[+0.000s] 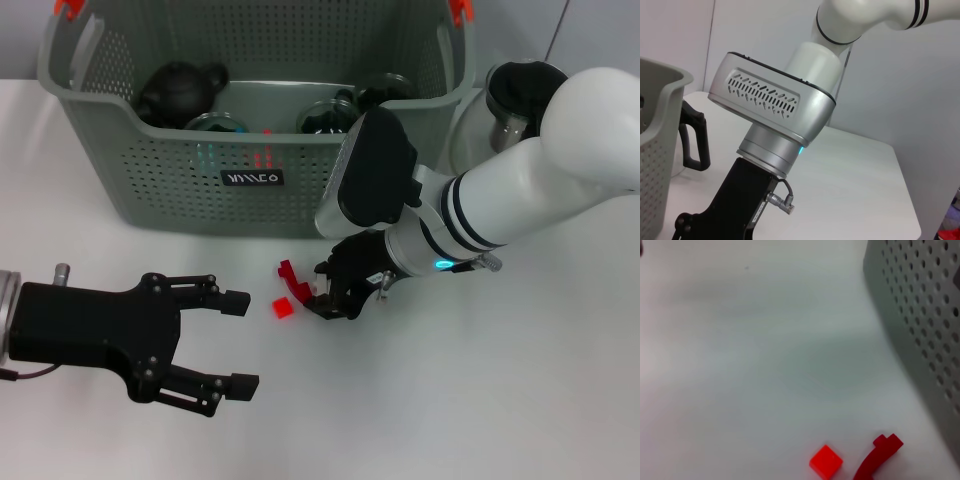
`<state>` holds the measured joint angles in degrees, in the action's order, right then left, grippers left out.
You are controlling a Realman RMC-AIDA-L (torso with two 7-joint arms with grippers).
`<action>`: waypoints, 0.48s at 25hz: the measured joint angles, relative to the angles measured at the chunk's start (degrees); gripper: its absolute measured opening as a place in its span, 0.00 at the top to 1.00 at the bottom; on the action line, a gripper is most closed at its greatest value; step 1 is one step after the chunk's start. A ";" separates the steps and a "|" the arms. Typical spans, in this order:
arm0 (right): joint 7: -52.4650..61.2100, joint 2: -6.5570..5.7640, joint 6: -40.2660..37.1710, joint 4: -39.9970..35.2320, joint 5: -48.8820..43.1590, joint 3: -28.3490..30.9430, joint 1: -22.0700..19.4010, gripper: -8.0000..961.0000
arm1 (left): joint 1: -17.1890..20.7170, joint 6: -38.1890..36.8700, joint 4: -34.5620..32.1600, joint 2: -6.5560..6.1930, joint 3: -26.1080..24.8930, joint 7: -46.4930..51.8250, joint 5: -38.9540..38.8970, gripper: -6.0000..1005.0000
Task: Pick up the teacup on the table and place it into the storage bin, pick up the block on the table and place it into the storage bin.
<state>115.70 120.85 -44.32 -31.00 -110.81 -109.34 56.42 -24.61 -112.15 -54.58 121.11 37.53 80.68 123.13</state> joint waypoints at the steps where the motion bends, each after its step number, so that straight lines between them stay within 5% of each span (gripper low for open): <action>1: 0.02 0.00 -0.14 -0.01 0.01 -0.01 0.00 0.46 | 0.00 -0.01 0.00 0.00 0.00 0.00 0.00 0.07; 4: 0.20 -0.07 -0.55 -0.10 0.03 -0.06 0.00 0.53 | 0.00 -0.06 0.01 0.00 0.00 0.00 0.00 0.07; 12: 0.26 -0.70 -4.48 -0.70 -0.03 2.40 -0.19 0.50 | 0.00 -0.55 -0.01 0.00 0.03 0.71 0.00 0.07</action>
<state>115.96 120.15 -48.81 -31.69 -110.84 -106.93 56.23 -24.61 -112.71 -54.59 121.11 37.56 81.39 123.13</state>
